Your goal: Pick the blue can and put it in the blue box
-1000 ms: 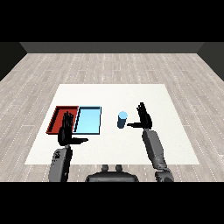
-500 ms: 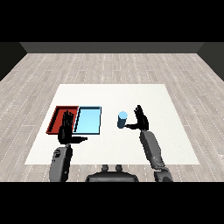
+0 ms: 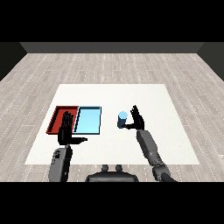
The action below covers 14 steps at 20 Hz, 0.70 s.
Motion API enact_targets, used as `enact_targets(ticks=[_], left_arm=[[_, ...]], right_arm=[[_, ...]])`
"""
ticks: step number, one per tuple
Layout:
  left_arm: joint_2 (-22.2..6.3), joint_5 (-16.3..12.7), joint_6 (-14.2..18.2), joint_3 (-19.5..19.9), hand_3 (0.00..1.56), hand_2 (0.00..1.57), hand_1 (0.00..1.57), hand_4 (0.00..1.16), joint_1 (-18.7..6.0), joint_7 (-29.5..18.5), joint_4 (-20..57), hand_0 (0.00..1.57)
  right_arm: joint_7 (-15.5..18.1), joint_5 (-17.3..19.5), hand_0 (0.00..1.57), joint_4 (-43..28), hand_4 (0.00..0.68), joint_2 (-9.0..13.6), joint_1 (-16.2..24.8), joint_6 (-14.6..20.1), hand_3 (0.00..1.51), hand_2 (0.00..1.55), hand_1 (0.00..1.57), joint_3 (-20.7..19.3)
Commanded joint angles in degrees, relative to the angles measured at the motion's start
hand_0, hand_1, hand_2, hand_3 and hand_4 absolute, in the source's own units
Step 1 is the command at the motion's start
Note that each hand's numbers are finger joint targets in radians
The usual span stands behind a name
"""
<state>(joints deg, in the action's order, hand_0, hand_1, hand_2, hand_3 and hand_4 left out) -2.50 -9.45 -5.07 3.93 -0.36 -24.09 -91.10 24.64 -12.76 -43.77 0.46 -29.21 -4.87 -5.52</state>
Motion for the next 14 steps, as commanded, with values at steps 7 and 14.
enact_targets(ticks=[7,14], left_arm=[[-0.6,-1.6,-1.2,0.4,0.00,0.00,0.00,0.00,1.7,0.9,-3.3,0.00],[0.5,1.7,1.7,0.0,0.00,0.00,0.00,0.00,-2.1,-3.1,3.9,0.00]], right_arm=[[10.4,-3.4,0.00,17.7,0.000,-0.4,-6.8,-0.2,0.00,0.00,0.00,1.7],[2.8,-3.7,0.00,9.6,0.000,0.0,-7.2,1.2,0.00,0.00,0.00,2.6]])
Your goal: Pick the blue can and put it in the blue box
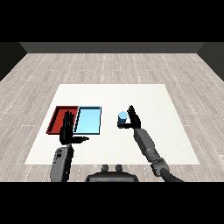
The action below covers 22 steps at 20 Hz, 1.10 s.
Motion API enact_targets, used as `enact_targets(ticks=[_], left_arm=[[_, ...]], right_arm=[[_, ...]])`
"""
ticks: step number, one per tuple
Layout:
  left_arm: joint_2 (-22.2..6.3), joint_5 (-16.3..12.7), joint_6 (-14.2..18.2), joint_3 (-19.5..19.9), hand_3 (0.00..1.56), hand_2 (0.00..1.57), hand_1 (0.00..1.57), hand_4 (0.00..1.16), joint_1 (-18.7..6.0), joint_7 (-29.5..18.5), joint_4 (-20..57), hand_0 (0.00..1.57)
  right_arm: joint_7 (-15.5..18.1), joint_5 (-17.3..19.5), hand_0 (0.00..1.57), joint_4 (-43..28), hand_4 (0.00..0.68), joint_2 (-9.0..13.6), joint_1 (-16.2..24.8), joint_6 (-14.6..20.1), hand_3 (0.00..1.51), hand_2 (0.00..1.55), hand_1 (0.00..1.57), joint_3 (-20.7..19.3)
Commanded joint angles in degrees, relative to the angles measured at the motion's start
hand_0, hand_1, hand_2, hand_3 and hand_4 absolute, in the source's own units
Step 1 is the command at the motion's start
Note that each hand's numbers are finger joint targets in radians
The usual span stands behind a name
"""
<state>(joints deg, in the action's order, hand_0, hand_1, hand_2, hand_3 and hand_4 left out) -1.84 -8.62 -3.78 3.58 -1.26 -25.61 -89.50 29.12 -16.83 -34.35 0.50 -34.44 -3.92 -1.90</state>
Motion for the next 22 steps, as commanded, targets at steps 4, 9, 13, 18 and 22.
enact_targets(ticks=[4,9,13,18,22], left_arm=[[0.1,-0.6,-1.1,-0.2,0.00,0.00,0.00,0.00,3.1,-0.8,-2.2,0.00],[-1.3,-0.7,-1.2,0.7,0.00,0.00,0.00,0.00,0.7,0.9,-0.9,0.00],[-2.4,-2.1,-2.6,2.6,0.00,0.00,0.00,0.00,-0.6,-0.3,1.1,0.00],[-1.3,-0.9,-1.0,1.2,0.00,0.00,0.00,0.00,-0.9,0.7,-1.0,0.00],[0.7,0.0,0.0,0.0,0.00,0.00,0.00,0.00,1.9,-1.1,-0.8,0.00]], right_arm=[[3.5,-0.9,0.00,8.4,0.000,-0.5,-4.6,-1.4,0.00,0.00,0.00,-0.7],[6.7,-2.3,0.00,14.1,0.000,-0.5,-8.5,-1.3,0.00,0.00,0.00,0.0],[5.0,-5.4,0.00,13.4,0.000,-0.5,-8.8,0.9,0.00,0.00,0.00,5.2],[2.2,-7.0,0.00,10.9,0.000,-0.5,-9.2,-0.2,0.00,0.00,0.00,5.0],[3.2,-6.8,0.00,17.3,0.000,-0.5,-13.7,0.4,0.00,0.00,0.00,3.0]])
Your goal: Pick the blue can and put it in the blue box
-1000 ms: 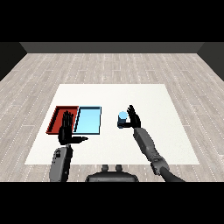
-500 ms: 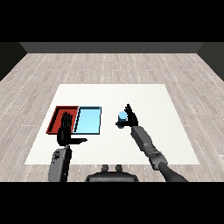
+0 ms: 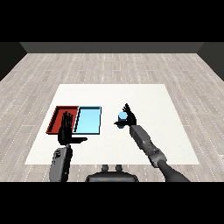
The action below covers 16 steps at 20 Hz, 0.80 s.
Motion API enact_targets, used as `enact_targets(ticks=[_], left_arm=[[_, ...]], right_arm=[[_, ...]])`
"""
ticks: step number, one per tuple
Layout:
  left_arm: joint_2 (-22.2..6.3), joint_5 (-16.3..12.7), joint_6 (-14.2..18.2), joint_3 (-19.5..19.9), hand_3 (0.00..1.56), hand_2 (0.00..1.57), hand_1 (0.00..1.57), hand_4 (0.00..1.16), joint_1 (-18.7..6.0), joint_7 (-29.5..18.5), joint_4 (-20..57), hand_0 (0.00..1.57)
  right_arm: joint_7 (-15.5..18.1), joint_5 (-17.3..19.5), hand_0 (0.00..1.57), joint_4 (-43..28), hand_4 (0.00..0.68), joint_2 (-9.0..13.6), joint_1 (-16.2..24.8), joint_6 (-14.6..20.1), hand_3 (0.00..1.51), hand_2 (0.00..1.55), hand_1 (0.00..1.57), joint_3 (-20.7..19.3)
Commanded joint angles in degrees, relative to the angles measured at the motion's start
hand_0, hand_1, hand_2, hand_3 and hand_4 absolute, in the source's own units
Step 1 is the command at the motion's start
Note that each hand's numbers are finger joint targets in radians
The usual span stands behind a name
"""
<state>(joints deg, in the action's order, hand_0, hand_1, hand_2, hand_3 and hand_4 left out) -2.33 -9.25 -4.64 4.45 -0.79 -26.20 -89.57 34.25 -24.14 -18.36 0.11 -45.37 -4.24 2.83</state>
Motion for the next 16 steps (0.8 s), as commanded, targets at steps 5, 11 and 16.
enact_targets(ticks=[5,11,16], left_arm=[[-0.3,-1.0,0.1,-0.2,0.00,0.00,0.00,0.00,1.6,3.1,-4.4,0.00],[1.5,0.6,0.6,-1.4,0.00,0.00,0.00,0.00,3.3,-0.4,-2.3,0.00],[-0.8,-1.5,-1.9,0.2,0.00,0.00,0.00,0.00,2.3,0.9,-2.1,0.00]], right_arm=[[0.2,-3.4,1.34,2.9,0.397,-0.1,-3.0,8.2,1.33,1.39,1.34,4.5],[-1.7,-0.8,1.57,2.5,0.677,-0.1,-2.2,11.9,1.46,1.50,1.57,6.0],[-4.8,-1.2,1.55,-0.7,0.672,-0.1,-3.9,13.0,1.43,1.48,1.55,6.5]])
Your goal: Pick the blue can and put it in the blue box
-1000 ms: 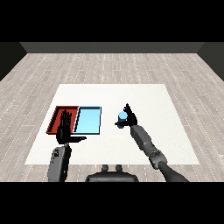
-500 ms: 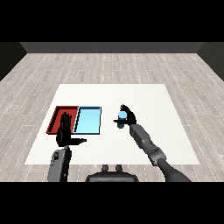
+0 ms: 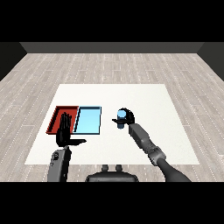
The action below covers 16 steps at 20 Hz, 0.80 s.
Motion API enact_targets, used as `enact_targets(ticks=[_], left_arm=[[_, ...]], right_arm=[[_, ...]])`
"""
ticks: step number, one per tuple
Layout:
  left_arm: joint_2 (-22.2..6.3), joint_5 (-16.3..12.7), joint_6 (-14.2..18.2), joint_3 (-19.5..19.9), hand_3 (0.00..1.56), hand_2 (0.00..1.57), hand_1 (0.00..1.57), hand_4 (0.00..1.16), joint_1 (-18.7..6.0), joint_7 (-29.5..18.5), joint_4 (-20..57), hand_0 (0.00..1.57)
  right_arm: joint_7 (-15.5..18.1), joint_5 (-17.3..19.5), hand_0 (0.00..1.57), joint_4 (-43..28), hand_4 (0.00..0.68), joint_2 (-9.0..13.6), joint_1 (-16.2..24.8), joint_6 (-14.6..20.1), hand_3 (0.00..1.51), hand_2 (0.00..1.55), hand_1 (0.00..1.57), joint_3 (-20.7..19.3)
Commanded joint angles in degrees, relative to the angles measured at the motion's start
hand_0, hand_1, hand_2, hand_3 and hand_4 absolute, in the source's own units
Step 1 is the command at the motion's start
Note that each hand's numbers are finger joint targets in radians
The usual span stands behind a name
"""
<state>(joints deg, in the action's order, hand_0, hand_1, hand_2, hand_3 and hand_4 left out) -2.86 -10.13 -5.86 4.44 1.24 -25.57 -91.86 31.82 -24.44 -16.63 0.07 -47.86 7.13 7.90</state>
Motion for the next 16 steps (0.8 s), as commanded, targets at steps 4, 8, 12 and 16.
enact_targets(ticks=[4,8,12,16], left_arm=[[1.4,2.0,2.2,-2.1,0.00,0.00,0.00,0.00,-2.9,3.0,0.2,0.00],[2.5,6.2,3.8,-5.0,0.00,0.00,0.00,0.00,-0.8,2.3,0.7,0.00],[2.8,5.5,7.3,-11.3,0.00,0.00,0.00,0.00,-2.1,-0.9,7.4,0.00],[2.8,4.1,3.8,-10.1,0.00,0.00,0.00,0.00,-5.7,6.5,6.1,0.00]], right_arm=[[-0.2,3.0,1.50,-6.6,0.657,1.2,1.8,0.8,1.42,1.46,1.50,-0.4],[-0.9,4.7,1.47,-14.0,0.649,1.1,4.5,2.7,1.41,1.45,1.47,1.6],[0.8,3.0,1.50,-12.4,0.648,-0.1,1.1,3.2,1.41,1.46,1.50,3.0],[1.8,5.9,1.44,-15.1,0.665,1.0,-0.7,0.6,1.41,1.43,1.44,1.2]])
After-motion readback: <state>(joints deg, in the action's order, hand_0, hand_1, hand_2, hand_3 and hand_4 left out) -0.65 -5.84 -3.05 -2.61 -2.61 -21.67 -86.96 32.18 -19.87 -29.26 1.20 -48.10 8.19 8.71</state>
